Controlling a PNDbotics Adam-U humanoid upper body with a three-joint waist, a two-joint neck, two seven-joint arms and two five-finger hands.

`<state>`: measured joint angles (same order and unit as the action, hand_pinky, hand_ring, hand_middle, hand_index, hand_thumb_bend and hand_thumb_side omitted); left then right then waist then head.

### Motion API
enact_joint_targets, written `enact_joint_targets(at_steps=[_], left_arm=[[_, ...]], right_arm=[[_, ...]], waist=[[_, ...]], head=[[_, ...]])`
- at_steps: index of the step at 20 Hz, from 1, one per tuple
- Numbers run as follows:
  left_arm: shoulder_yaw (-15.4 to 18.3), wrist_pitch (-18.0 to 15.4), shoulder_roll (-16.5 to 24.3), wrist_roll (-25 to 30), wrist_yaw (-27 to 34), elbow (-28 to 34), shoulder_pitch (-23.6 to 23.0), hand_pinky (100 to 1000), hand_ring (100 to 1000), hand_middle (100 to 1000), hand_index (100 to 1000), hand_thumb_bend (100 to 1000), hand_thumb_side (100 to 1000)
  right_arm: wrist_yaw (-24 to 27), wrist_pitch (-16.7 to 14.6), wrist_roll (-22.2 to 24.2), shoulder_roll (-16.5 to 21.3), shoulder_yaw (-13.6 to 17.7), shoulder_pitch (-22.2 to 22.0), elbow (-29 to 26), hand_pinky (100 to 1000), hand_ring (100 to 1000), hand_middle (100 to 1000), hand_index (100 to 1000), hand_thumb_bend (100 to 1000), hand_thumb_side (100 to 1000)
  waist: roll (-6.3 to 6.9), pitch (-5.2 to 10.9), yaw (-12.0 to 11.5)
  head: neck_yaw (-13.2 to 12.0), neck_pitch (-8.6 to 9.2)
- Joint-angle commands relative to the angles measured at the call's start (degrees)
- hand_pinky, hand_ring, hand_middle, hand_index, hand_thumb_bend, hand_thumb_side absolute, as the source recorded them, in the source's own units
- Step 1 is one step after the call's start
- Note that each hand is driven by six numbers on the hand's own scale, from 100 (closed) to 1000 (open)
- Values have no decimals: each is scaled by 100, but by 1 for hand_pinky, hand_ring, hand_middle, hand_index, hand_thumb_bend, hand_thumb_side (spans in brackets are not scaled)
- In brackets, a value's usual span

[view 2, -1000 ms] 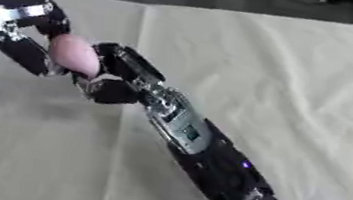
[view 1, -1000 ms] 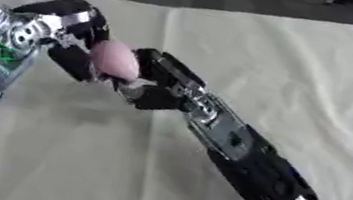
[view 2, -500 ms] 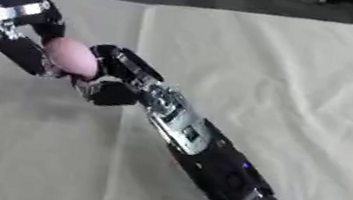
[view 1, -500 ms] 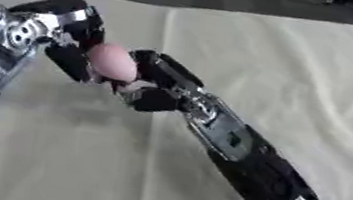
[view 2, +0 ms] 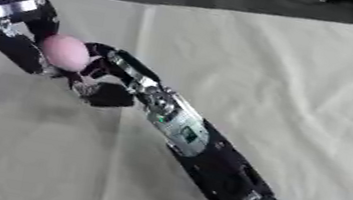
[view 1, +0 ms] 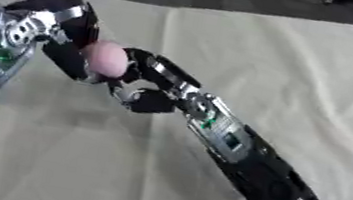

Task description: Pick up the objects with one hand, pass them to the other hand, and then place them into the box on the other side of the table.

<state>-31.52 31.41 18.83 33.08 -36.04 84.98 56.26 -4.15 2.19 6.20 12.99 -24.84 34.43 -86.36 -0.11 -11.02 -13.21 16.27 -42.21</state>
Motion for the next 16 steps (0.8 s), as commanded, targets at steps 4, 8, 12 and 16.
enact_joint_targets(at_steps=[4,8,12,16], left_arm=[[126,88,73,-50,-38,204,67,707,459,301,292,538,100],[170,97,107,-121,-55,235,44,707,459,300,291,536,100],[180,99,131,-147,-36,247,23,707,460,300,291,535,100],[207,90,173,-173,-15,318,-6,707,459,299,291,531,100]], right_arm=[[-223,-100,106,44,40,57,-75,768,744,811,892,381,245],[-303,-109,155,64,62,31,-64,771,750,819,898,387,249],[-324,-83,132,73,88,24,-64,771,750,821,901,395,245],[-364,-11,89,94,96,20,-69,771,750,822,902,399,249]], waist=[[-6,79,-11],[-8,83,-16],[-9,86,-19],[-8,87,-19]], head=[[2,33],[-3,37],[-1,54],[-1,54]])
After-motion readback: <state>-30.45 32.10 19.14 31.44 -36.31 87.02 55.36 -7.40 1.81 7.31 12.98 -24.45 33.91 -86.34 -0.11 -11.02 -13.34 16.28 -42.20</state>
